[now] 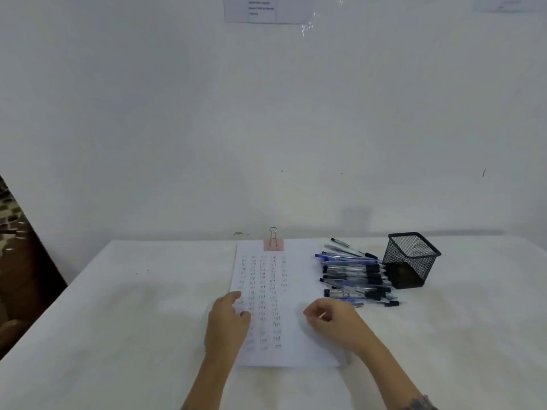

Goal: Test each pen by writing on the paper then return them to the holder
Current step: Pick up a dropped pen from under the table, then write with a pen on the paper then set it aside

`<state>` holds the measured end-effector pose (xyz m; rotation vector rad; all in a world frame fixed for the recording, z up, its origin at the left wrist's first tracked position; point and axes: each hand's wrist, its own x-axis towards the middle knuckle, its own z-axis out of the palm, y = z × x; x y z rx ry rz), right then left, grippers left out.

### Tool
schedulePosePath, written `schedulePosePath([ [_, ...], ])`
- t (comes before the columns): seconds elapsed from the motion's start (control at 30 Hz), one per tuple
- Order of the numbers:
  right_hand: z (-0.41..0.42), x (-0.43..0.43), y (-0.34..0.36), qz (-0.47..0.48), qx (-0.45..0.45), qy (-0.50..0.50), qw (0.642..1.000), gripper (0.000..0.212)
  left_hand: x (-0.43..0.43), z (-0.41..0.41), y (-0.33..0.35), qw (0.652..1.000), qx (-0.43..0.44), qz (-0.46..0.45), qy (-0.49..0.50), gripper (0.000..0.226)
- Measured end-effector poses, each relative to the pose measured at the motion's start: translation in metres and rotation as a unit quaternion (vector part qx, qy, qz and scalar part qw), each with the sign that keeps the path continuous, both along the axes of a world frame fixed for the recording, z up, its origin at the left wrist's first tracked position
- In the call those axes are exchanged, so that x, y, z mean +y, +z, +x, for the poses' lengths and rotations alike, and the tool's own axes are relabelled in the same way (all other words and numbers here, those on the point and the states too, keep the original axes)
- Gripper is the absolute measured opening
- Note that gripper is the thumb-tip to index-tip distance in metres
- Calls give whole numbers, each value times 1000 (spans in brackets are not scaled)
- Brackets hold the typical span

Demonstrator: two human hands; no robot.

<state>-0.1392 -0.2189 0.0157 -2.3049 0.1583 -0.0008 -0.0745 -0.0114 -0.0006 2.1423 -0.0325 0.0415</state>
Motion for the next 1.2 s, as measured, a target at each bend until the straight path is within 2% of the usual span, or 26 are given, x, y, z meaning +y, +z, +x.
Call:
schedulePosePath([
  [0.03,1,-9,-2,-40,-30,-40,998,22,3,5,-1,1000,3,2,-4,42],
  [0.1,6,-33,-12,-181,-102,-98,973,26,9,14,-3,1000,-1,5,-22,40],
  [0.17,7,-54,-20,-276,-105,-110,949,22,11,20,-3,999,-22,7,-35,37],
  [0.3,7,-83,-23,-252,-49,3,966,23,8,21,-9,993,-112,8,-27,32],
  [0.37,8,-89,-26,-251,-62,11,966,23,8,22,-18,988,-146,28,-30,31],
  [0.43,7,-88,-26,-273,-87,6,958,17,9,22,-22,989,-140,33,-30,30],
  [0.5,10,-88,-30,-323,-146,5,935,9,9,21,-22,989,-135,44,-33,35],
  [0.57,11,-88,-31,-318,-216,-14,923,19,9,19,-21,990,-118,51,-50,40],
  [0.63,10,-81,-19,-184,-228,-50,955,26,9,18,-21,992,-98,40,-61,40],
  [0.67,10,-77,-9,-51,-213,-61,974,30,9,18,-22,993,-96,37,-63,41],
  [0.7,11,-73,-1,85,-223,-84,967,28,9,18,-23,993,-94,38,-63,42],
  [0.77,13,-62,20,319,-271,-140,897,23,8,17,-23,992,-97,42,-67,42],
  [0.83,16,-54,36,534,-276,-158,783,38,7,16,-23,991,-106,43,-70,42],
  [0.87,19,-52,40,611,-274,-155,726,42,6,16,-22,991,-109,41,-71,42],
  [0.93,25,-45,40,698,-272,-160,642,36,5,15,-23,990,-113,40,-73,41],
  [1.03,35,-31,34,751,-288,-168,570,22,5,15,-25,988,-120,54,-79,42],
  [1.1,42,-22,33,770,-284,-177,543,18,5,15,-26,987,-123,61,-81,42],
  [1.17,52,-13,32,789,-269,-165,527,29,6,15,-26,987,-125,64,-80,41],
  [1.2,57,-8,31,791,-253,-162,533,34,6,16,-27,986,-127,65,-80,41],
])
